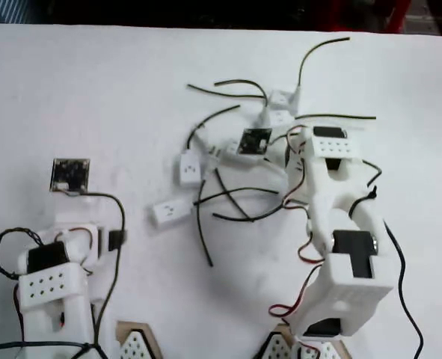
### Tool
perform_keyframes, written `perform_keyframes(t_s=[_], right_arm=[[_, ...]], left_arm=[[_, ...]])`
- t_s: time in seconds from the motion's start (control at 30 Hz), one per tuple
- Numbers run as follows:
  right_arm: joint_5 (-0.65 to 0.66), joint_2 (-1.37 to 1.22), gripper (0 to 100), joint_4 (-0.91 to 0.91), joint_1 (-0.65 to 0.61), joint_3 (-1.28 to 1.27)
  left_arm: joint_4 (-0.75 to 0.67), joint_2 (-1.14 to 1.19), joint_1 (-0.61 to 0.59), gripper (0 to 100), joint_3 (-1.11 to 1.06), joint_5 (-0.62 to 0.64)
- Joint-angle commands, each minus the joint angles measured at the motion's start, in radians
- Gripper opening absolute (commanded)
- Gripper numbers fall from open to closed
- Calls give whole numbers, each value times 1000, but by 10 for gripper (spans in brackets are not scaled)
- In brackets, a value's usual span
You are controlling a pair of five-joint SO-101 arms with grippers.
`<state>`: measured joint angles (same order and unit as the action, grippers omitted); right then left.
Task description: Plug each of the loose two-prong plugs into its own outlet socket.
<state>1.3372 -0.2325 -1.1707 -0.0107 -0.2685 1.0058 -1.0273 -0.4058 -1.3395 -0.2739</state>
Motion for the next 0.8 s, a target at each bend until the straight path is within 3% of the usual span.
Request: perform_keyframes(t_s=[0.0,0.3,0.57,0.77], right_arm=[[15,-19,312,15,-7,8],[15,-91,309,79,-5,8],[8,-107,15,30,-30,8],[-107,-10,17,-58,-36,6]], left_arm=[[-15,-19,-1,331,3,-8],[-15,-19,-1,331,3,-8],[-15,-19,-1,331,3,-8],[-15,-19,-1,331,3,-8]])
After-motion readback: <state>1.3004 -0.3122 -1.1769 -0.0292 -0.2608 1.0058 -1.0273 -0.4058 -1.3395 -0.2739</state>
